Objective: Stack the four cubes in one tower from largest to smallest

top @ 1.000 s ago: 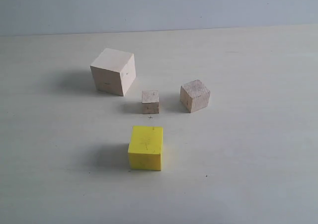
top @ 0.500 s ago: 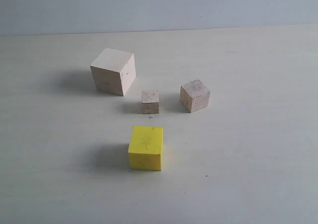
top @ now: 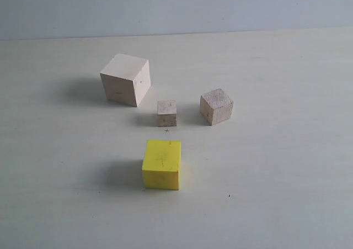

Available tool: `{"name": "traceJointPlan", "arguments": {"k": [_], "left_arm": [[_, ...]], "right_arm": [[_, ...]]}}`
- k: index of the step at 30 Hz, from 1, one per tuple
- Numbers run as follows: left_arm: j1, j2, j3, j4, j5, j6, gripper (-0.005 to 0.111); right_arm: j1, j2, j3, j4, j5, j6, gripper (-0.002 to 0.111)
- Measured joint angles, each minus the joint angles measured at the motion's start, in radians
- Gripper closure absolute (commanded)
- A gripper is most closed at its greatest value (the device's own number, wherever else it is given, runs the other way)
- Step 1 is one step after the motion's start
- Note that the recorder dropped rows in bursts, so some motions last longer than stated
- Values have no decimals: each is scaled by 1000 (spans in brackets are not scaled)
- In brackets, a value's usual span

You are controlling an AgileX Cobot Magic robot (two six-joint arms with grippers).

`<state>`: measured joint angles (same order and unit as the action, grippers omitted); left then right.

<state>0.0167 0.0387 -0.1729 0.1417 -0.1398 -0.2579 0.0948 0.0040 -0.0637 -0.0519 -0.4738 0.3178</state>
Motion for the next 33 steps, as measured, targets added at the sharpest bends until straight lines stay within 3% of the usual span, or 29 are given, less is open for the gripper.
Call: {"name": "traceJointPlan", "arguments": {"k": [9,16,26,33], "left_arm": [[-18,278,-254,19,218,-96,107],[-183,508,-417,19,380,-88,107],[-453,747,-553,19,446,56,107],[-492,905,-566,19,534,116,107]], "right_arm": [[13,79,-268,-31,318,22,108],[125,271,-437,-31,483,25,108],[331,569,-560,-16,732,-14,108],[386,746,-564,67,1004,-121,108]]}}
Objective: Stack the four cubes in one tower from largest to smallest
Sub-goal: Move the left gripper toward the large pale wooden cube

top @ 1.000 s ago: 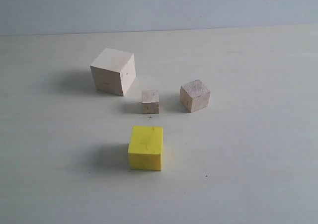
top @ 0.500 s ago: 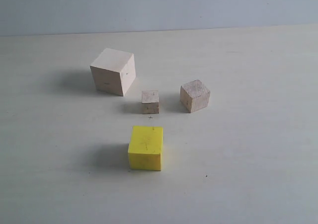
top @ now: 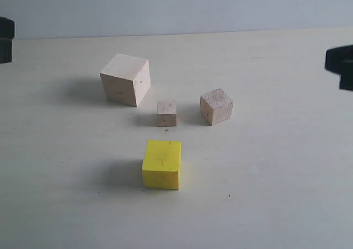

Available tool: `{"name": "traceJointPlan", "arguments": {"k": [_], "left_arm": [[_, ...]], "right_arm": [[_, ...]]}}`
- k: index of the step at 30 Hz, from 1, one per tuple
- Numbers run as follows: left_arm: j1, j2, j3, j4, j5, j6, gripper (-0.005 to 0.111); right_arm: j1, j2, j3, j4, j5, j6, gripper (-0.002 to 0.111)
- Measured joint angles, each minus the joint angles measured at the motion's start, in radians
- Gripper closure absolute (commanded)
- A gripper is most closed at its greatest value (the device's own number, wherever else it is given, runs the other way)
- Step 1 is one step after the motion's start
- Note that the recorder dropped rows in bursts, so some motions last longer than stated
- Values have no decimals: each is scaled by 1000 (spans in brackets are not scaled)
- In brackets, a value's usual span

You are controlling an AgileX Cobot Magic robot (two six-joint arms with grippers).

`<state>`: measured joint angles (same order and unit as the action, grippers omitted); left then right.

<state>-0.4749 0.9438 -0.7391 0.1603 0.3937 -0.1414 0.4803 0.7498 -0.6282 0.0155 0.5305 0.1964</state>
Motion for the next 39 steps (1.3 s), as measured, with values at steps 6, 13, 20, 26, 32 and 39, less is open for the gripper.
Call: {"name": "traceJointPlan", "arguments": {"k": [6,13,20,26,32,39], "left_arm": [[0,30,0,4,-41,2,107],[0,68,-2,6,-103,2,107],[0,163,-2,6,-99,2,107],[0,222,-2,8,-97,2,107],[5,294,-19,15,-138,4,107],[97,490,-178,18,-162,6,107]], "right_arm": [[0,55,0,5,38,-6,108],[0,56,0,12,0,-6,108],[0,58,0,36,2,-6,108],[0,66,0,62,26,-6,108],[0,67,0,64,68,-8,108],[0,67,0,64,83,-14,108]]}}
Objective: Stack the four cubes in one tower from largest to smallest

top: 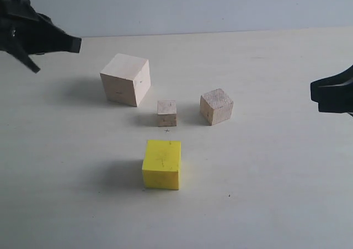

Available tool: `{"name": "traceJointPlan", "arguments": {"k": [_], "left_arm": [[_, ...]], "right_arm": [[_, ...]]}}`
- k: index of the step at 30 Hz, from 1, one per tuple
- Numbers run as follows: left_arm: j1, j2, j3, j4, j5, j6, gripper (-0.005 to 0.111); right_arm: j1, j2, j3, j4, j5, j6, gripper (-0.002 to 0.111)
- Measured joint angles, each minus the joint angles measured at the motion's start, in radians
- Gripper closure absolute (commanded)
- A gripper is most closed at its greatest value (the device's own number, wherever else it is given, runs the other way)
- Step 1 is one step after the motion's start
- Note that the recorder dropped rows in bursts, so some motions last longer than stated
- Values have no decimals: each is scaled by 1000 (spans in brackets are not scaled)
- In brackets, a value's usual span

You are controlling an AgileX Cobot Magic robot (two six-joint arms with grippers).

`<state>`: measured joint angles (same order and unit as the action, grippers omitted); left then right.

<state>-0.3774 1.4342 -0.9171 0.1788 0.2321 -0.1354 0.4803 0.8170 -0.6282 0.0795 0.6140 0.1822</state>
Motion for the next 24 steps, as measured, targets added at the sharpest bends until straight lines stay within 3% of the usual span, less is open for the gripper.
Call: {"name": "traceJointPlan", "arguments": {"k": [7,19,24], "left_arm": [[74,258,-205,2,7,0,107],[76,697,-567,-2,79,0,107],[77,793,-669,-42,105,-2,107]], "right_arm": [[0,0,0,-44,2,0,108],[0,0,0,-67,2,0,108],[0,0,0,-67,2,-2,108]]}}
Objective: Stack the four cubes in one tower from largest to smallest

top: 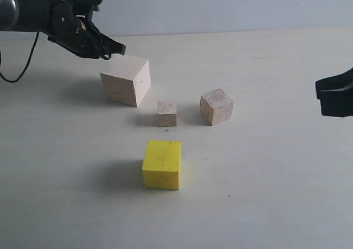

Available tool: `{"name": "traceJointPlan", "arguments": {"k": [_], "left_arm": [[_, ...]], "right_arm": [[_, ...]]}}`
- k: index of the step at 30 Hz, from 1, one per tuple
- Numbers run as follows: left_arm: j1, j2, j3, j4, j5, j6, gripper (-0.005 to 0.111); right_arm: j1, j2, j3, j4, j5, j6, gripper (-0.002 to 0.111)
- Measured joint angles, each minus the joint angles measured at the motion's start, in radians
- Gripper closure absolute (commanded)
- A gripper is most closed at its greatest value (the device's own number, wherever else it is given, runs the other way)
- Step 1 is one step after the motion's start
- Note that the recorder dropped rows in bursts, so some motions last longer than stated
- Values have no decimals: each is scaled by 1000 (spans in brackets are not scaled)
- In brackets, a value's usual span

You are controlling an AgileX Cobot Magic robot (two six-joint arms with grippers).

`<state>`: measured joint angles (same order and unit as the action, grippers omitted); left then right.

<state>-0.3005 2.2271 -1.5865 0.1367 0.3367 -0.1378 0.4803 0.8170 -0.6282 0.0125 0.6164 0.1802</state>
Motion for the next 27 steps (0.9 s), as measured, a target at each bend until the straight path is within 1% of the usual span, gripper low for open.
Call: {"name": "traceJointPlan", "arguments": {"k": [2,5,12,14,17,27], "left_arm": [[-2,12,-5,-26,27,4,107],[-31,12,-5,-34,87,20,107],[-149,12,-7,-52,128,29,107],[-164,12,-7,-54,131,29,107],[-177,12,-7,-62,135,18,107],[-177,-15,-7,-106,193,22,107]], "right_arm": [[0,0,0,0,0,-2,108],[0,0,0,0,0,-2,108],[0,0,0,-2,2,-2,108],[0,0,0,-4,11,-2,108],[0,0,0,-4,20,-2,108],[0,0,0,-4,24,-2,108]]}}
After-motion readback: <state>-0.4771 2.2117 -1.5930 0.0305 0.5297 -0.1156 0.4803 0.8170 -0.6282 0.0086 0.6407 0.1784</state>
